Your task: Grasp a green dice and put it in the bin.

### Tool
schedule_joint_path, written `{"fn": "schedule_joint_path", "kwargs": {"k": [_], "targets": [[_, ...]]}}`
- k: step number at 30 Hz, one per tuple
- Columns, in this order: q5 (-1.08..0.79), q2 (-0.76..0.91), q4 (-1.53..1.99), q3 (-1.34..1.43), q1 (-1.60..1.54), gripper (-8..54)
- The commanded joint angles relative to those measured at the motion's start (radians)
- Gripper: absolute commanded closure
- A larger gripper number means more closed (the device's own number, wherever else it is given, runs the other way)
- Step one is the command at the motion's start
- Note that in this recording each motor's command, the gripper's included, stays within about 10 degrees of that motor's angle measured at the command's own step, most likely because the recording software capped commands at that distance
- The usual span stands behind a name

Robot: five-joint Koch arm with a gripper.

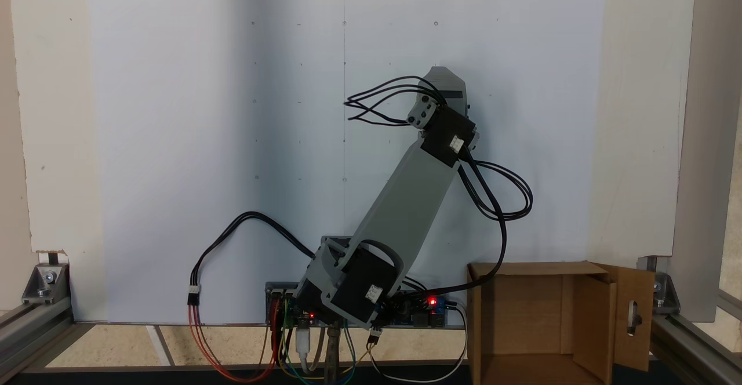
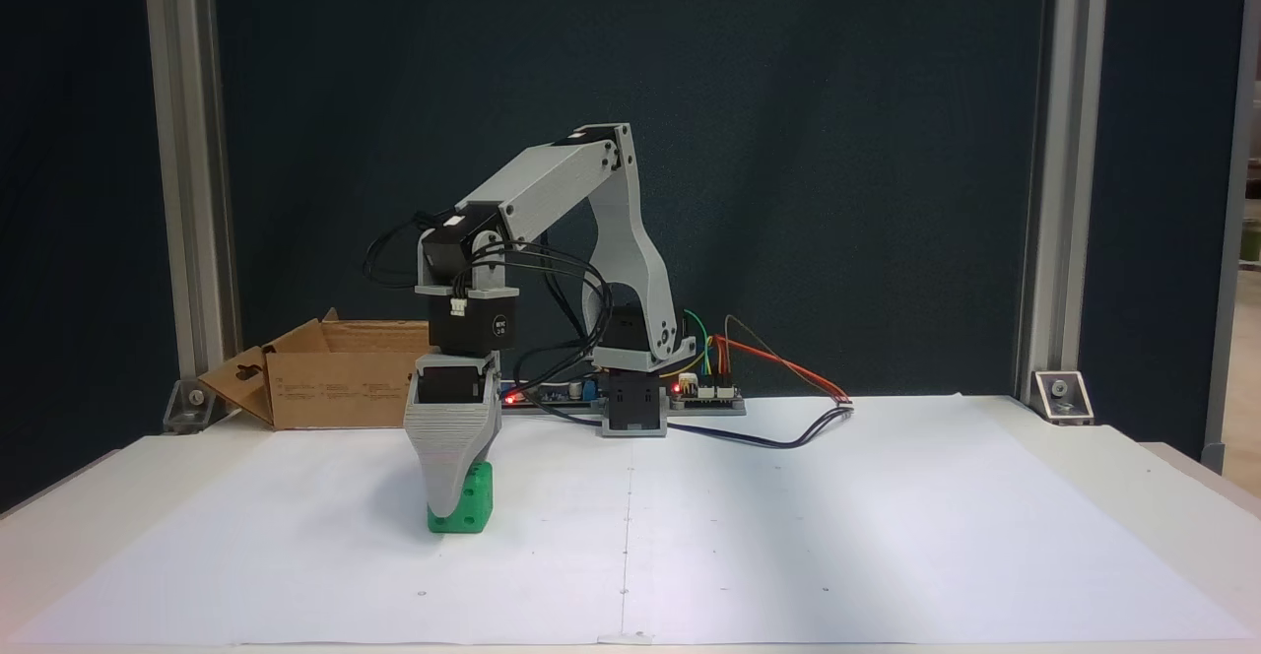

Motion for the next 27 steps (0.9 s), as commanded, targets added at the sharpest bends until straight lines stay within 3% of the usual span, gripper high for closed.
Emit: {"fn": "schedule_joint_path", "kwargs": {"k": [1,4,21,27], "targets": [[-0.075,0.005,-0.009,-0.015,0.000,6.0],[-0.075,0.006,-0.011,-0.015,-0.002,8.7],[-0.075,0.006,-0.034,-0.014,-0.005,9.1],[-0.075,0.006,-0.037,-0.008,-0.011,23.9]]}}
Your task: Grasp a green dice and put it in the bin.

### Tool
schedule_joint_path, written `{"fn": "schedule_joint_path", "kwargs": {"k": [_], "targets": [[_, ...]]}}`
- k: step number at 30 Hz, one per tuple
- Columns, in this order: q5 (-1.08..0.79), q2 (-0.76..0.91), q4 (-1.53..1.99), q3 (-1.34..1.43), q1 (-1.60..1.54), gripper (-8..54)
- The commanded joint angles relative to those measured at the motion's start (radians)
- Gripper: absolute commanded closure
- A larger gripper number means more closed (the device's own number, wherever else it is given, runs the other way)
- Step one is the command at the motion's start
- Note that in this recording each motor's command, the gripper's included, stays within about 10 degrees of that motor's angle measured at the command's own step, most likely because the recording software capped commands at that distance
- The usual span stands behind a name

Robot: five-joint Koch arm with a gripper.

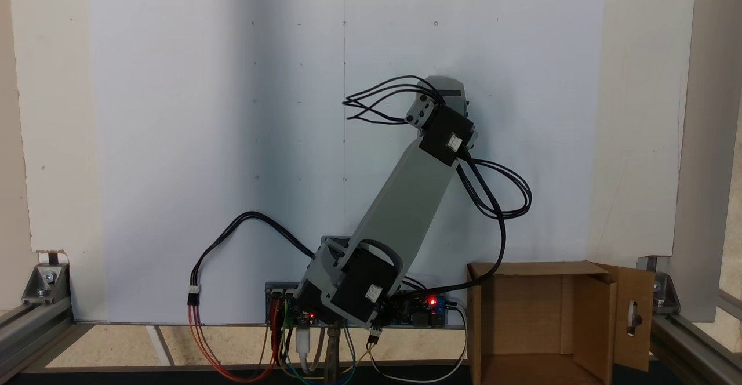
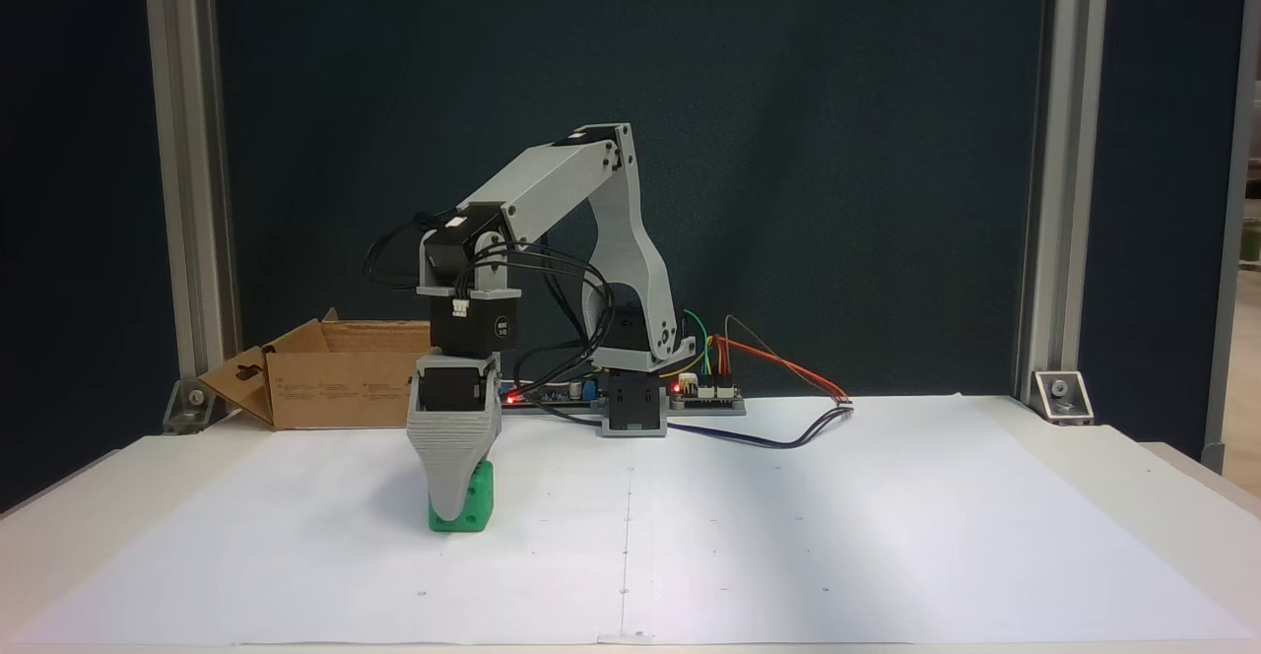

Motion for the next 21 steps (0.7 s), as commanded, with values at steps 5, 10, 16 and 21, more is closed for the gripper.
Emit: {"fn": "schedule_joint_path", "kwargs": {"k": [5,10,16,21], "targets": [[-0.069,0.011,-0.012,-0.008,-0.020,33.7],[-0.021,0.060,-0.002,-0.009,-0.032,33.7],[0.110,0.172,0.285,-0.211,-0.037,33.7],[0.287,0.242,0.627,-0.569,-0.031,33.7]]}}
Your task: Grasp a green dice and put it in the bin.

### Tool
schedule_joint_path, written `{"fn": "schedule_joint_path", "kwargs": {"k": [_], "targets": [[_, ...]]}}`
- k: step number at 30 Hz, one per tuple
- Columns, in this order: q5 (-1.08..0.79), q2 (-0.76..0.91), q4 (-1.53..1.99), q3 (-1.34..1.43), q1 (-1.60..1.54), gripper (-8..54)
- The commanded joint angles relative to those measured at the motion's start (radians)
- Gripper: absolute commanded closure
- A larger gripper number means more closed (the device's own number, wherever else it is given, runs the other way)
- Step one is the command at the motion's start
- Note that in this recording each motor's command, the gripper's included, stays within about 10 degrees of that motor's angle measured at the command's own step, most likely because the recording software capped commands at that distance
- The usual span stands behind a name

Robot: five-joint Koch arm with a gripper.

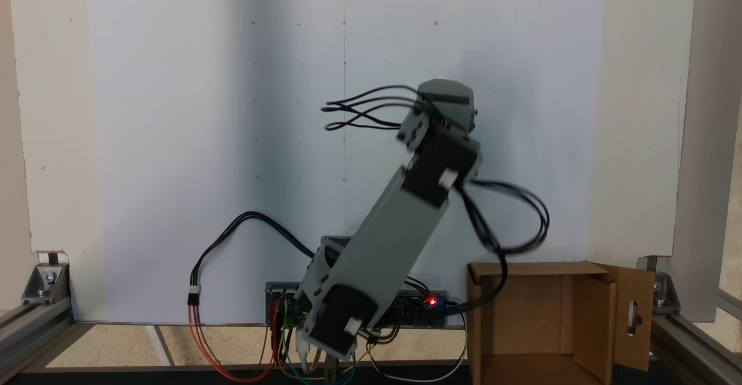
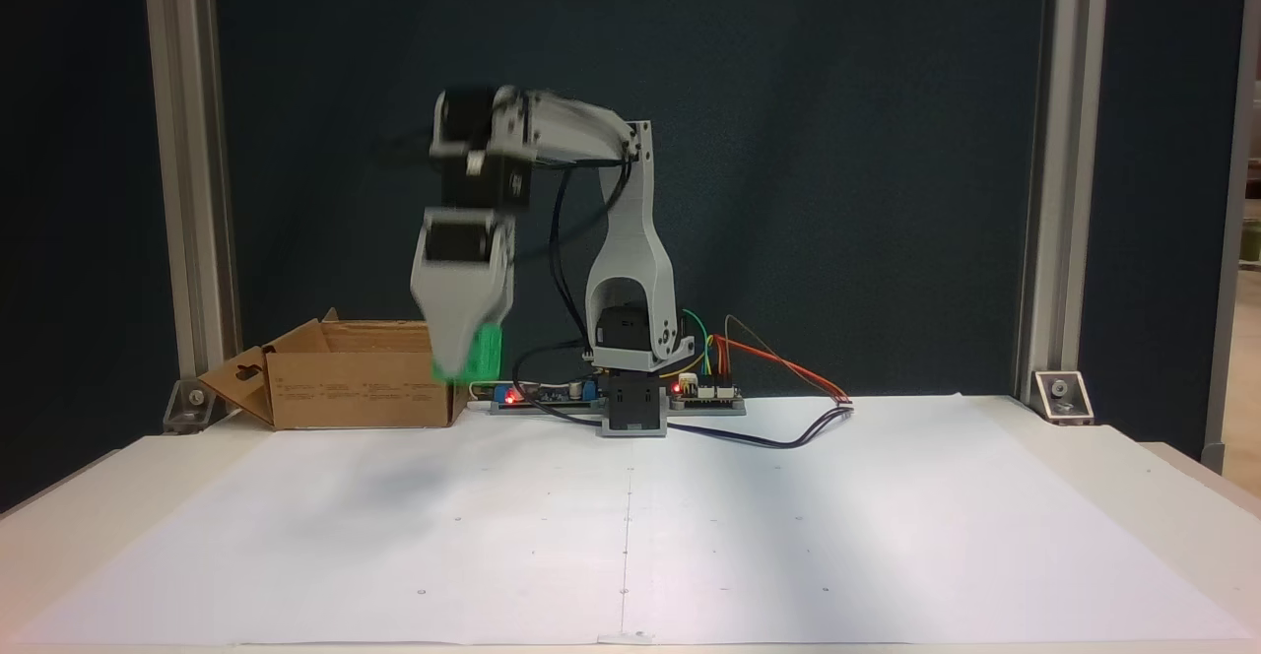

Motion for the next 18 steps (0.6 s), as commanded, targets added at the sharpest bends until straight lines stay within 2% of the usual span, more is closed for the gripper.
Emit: {"fn": "schedule_joint_path", "kwargs": {"k": [1,4,9,18], "targets": [[0.135,0.064,0.161,-0.161,0.015,33.6],[0.193,0.084,0.284,-0.241,0.121,33.7],[0.296,0.089,0.299,-0.298,0.411,33.7],[0.298,0.078,0.285,-0.368,0.977,33.7]]}}
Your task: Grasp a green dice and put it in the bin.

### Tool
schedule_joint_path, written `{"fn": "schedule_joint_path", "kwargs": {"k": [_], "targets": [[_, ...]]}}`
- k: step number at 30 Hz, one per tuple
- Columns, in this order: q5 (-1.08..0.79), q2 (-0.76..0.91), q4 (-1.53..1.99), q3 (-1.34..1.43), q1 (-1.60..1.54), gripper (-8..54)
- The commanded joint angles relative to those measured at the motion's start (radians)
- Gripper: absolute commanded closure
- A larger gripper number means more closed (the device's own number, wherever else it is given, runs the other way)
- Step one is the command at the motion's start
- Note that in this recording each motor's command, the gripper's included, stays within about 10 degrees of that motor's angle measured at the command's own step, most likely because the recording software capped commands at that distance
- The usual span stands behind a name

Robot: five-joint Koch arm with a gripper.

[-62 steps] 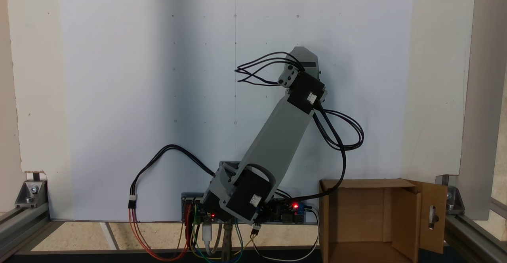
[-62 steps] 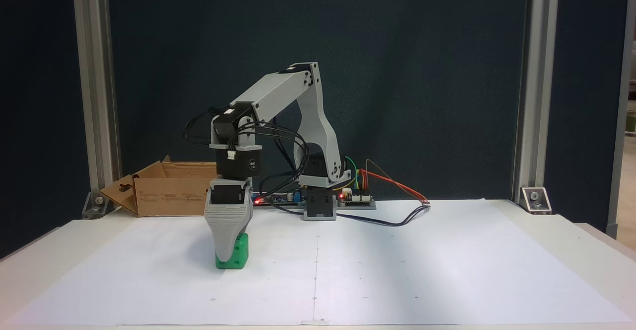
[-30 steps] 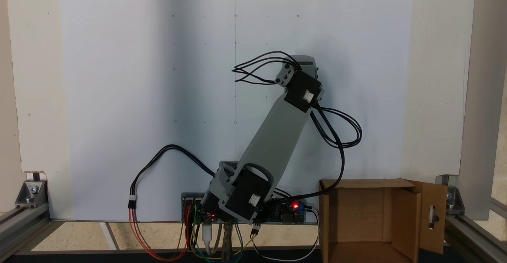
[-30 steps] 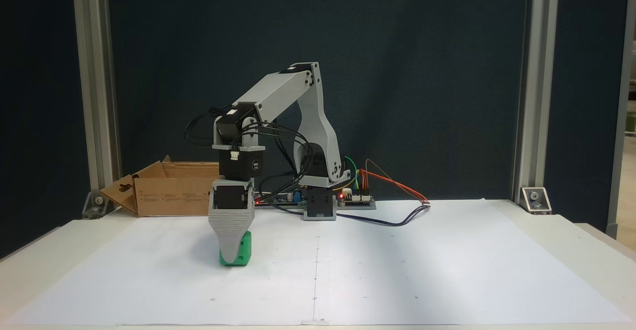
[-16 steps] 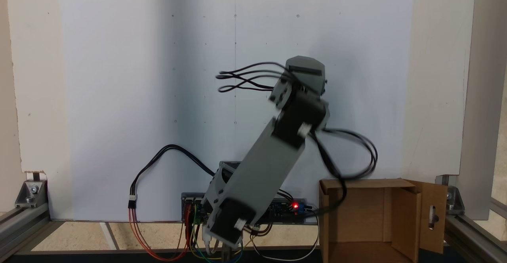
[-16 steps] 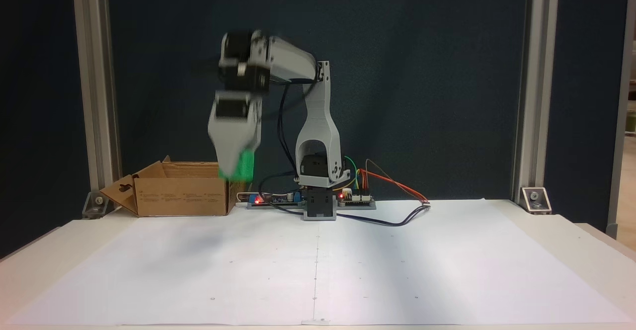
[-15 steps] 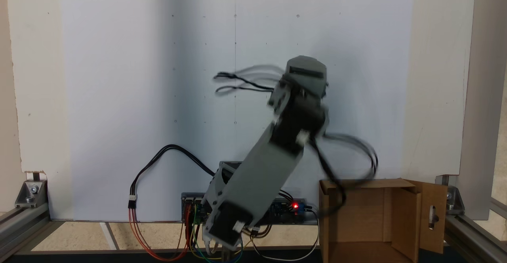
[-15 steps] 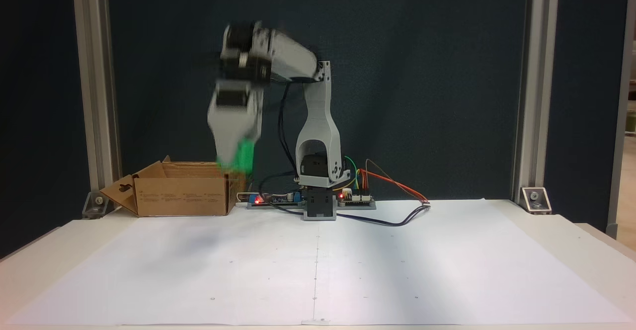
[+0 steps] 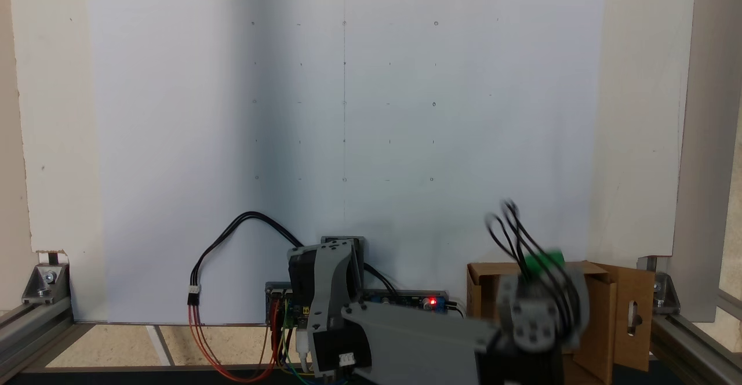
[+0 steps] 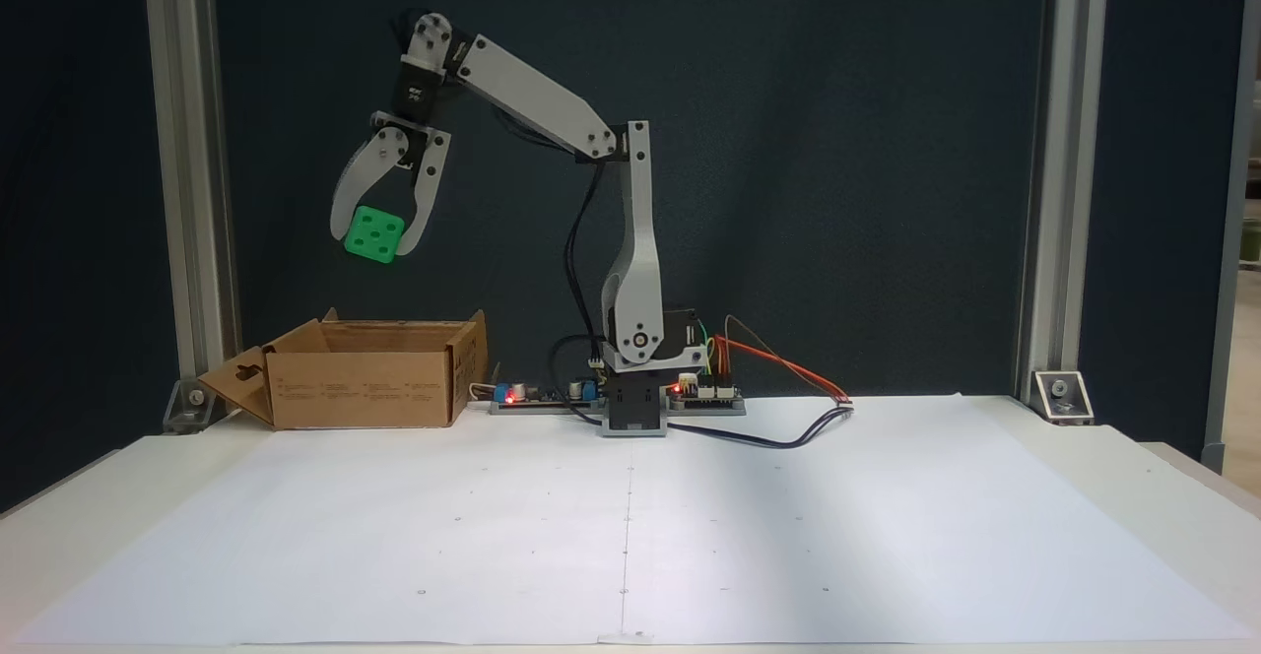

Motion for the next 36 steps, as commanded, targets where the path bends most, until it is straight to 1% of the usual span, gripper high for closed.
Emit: {"fn": "schedule_joint_path", "kwargs": {"k": [1,6,13,15,20,21,22,26,28,29,31,33,36], "targets": [[0.040,0.009,0.058,-0.071,0.106,33.7],[-0.006,-0.100,0.044,-0.071,0.272,33.7],[-0.058,-0.322,-0.121,-0.060,0.345,33.7],[-0.078,-0.353,-0.179,-0.034,0.356,33.7],[-0.164,-0.356,-0.247,0.041,0.365,33.7],[-0.183,-0.356,-0.245,0.055,0.365,28.2],[-0.189,-0.356,-0.245,0.069,0.365,17.1],[-0.187,-0.356,-0.244,0.078,0.367,1.5],[-0.173,-0.333,-0.245,0.074,0.356,0.7],[-0.144,-0.296,-0.245,0.074,0.342,0.7],[-0.052,-0.216,-0.245,0.072,0.295,0.7],[0.075,-0.103,-0.247,0.071,0.198,1.1],[0.193,0.034,-0.247,0.071,0.017,1.2]]}}
